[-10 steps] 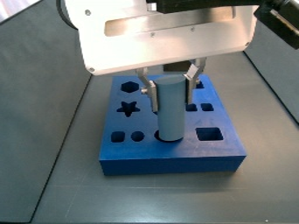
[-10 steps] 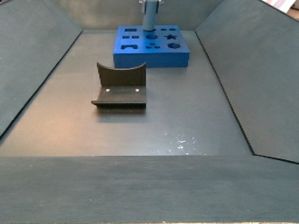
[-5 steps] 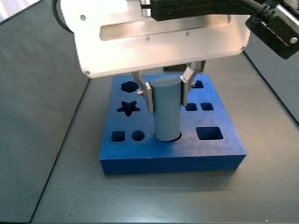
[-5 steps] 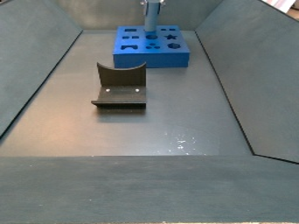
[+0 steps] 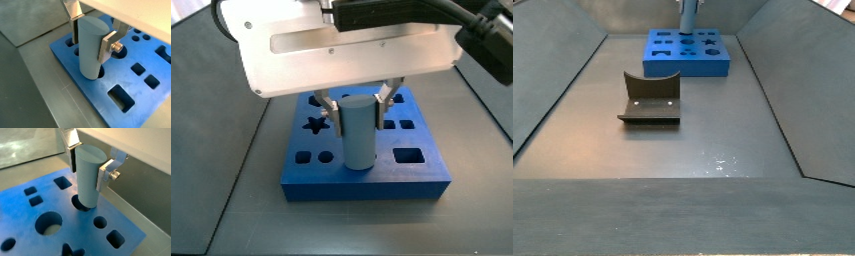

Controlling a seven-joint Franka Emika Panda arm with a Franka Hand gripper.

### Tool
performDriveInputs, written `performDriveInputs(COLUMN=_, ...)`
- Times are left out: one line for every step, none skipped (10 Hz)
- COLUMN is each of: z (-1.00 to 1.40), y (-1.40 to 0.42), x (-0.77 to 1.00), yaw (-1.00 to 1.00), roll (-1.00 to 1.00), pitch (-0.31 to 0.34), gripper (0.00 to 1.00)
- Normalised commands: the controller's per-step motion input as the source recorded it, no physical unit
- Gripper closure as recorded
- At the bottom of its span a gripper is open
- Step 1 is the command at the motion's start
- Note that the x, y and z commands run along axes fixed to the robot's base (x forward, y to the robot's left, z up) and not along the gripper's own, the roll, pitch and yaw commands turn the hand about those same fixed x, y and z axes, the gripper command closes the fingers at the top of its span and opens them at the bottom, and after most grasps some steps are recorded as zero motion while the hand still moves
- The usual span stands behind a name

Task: Pick up the oval object. Move up. Move to above the board. Insert the oval object.
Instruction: Insert the oval object.

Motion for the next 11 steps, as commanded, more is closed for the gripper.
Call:
performDriveInputs(z=0.00, y=0.37, x=0.46, yaw=0.01, roll=0.00, pitch=0.109, gripper=1.00)
performDriveInputs(z=0.00, y=0.30, x=0.29, yaw=0.04, roll=0.00, pitch=0.087, gripper=1.00)
performDriveInputs(z=0.00, y=0.36, x=0.15, yaw=0.12, roll=-0.05, pitch=0.054, gripper=1.00)
performDriveInputs(z=0.00, y=0.04, x=-0.05, yaw=0.00, roll=0.00, pitch=0.000, gripper=1.00)
performDriveInputs(z=-0.15, y=0.00, x=-0.27, yaw=-0.12, roll=0.13, pitch=-0.020, gripper=1.00)
performDriveInputs(z=-0.02, y=0.00, x=-0.09, yaw=-0.04, roll=0.01, pitch=-0.006, gripper=1.00)
performDriveInputs(z=-0.02, y=0.00, x=0.00, yaw=0.00, roll=0.03, pitch=0.000, gripper=1.00)
performDriveInputs(z=-0.45, y=-0.01, x=0.08, yaw=0.00, roll=0.40, pitch=0.000, gripper=1.00)
performDriveInputs(z=-0.47, y=0.00, x=0.15, yaw=0.00, roll=0.42, pitch=0.000, gripper=1.00)
performDriveInputs(z=-0.54, y=0.07, x=0.13, yaw=0.00, roll=0.37, pitch=0.000, gripper=1.00)
performDriveInputs(z=-0.46, y=0.08, x=0.07, yaw=0.00, roll=0.37, pitch=0.000, gripper=1.00)
